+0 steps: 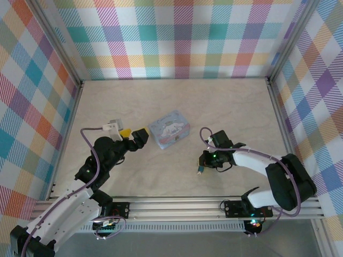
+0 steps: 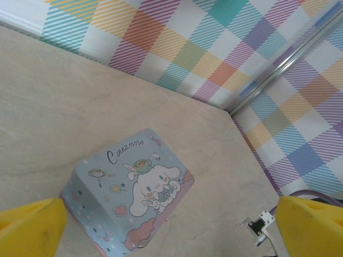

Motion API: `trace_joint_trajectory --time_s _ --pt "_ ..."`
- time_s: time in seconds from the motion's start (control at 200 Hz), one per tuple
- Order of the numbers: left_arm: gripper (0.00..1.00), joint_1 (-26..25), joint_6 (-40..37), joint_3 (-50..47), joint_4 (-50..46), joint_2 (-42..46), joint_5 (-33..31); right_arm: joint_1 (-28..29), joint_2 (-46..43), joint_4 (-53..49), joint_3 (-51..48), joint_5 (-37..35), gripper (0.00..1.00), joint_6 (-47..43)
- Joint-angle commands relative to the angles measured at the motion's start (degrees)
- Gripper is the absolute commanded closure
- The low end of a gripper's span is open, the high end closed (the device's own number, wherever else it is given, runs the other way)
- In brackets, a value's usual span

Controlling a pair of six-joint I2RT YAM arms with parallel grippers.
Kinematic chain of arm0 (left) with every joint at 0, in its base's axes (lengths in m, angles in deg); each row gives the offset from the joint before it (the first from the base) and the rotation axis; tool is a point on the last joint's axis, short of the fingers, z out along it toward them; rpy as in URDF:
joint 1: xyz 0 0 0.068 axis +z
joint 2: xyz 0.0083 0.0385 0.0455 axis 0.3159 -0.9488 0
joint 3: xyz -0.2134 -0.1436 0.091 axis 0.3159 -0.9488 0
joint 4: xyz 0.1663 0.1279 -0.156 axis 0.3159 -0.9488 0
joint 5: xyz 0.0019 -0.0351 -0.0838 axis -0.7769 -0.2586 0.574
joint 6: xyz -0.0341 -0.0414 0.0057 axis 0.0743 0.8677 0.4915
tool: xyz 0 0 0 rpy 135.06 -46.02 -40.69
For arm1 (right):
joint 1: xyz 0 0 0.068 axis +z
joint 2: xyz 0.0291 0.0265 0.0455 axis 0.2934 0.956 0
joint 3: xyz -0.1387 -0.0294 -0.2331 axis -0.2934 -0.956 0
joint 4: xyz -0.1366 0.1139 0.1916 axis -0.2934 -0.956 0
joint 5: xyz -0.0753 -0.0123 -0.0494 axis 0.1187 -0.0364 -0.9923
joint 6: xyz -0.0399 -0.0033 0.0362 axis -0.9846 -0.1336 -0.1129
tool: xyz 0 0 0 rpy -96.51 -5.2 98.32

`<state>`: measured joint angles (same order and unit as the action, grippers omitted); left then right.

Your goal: Unlock the padlock with the key

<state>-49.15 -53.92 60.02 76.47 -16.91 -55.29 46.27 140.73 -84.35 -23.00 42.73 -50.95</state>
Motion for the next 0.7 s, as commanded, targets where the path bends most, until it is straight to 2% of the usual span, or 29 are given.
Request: trace_joint_trajectory --time_s 0.0,0.465,0.695 --pt "0.0 -0.5 0.3 1.5 2.2 -0.1 0.3 -0.3 0.7 1.1 -0.1 1.0 0.87 0.9" --pt "0.0 -0.5 0.4 1.1 2.1 -0.6 0.4 -0.3 -0.8 0.5 -0.1 -0.3 0.81 1.3" --pt "0.0 -0.5 0.2 1.1 2.1 -0.2 -0.1 -0.2 -5.9 -2.7 1.8 -3.8 0.73 0.5"
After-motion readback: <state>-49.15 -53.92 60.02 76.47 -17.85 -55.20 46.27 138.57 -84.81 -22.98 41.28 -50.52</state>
